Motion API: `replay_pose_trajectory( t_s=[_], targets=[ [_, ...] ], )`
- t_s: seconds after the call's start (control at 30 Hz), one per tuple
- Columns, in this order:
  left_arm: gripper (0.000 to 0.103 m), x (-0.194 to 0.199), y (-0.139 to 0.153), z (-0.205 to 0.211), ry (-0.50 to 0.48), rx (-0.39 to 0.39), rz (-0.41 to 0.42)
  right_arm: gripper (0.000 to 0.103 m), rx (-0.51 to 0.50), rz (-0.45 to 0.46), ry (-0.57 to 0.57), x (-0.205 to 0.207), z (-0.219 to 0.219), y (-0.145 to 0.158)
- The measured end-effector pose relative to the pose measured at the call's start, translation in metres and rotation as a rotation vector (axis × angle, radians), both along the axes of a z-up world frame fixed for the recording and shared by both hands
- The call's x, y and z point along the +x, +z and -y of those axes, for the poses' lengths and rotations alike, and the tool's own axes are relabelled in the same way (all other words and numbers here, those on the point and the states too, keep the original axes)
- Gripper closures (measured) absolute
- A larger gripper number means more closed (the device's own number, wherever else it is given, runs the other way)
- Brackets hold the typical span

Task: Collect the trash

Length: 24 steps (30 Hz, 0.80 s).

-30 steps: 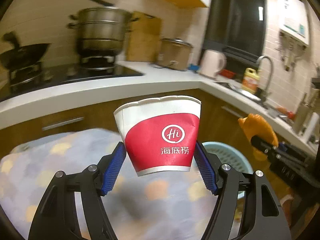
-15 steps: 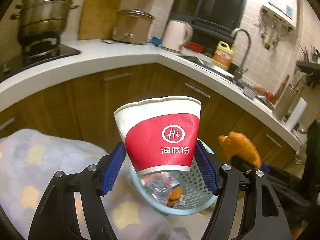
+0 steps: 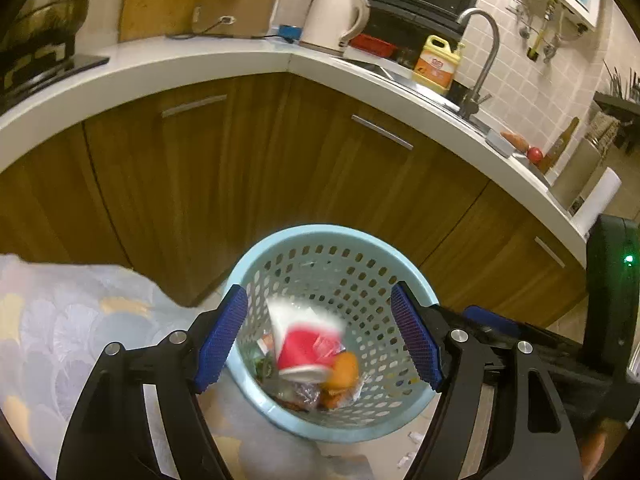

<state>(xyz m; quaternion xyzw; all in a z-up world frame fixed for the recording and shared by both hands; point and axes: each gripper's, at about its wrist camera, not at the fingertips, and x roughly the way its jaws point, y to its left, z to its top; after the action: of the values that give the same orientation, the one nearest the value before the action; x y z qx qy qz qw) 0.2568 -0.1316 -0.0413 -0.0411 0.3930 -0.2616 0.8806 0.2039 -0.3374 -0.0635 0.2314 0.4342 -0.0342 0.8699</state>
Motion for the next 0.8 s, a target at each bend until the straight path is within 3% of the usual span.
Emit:
replay_pose_trajectory(
  t_s=[0.3,0.4,0.6,0.8],
  targets=[
    [0.03,-0.038,0.032,-0.045,0.063,-0.066,0.074,0.034,-0.071,0.09,0.017,-0.036,-0.021,0.037],
    [0.024,-0.064,0.05,-0.067,0.105,-0.066,0.129,0.034,-0.094,0.137,0.027,-0.047,-0.034,0.056],
    [0.017,-0.115,0.066,-0.114,0.232,-0.017,0.232,0.034,-0.21,0.253,0.001,-0.083,-0.072,0.088],
    [0.017,-0.151,0.059,-0.149,0.39,0.105,0.337,0.029,-0.305,0.38,-0.027,-0.113,-0.106,0.104]
  ],
)
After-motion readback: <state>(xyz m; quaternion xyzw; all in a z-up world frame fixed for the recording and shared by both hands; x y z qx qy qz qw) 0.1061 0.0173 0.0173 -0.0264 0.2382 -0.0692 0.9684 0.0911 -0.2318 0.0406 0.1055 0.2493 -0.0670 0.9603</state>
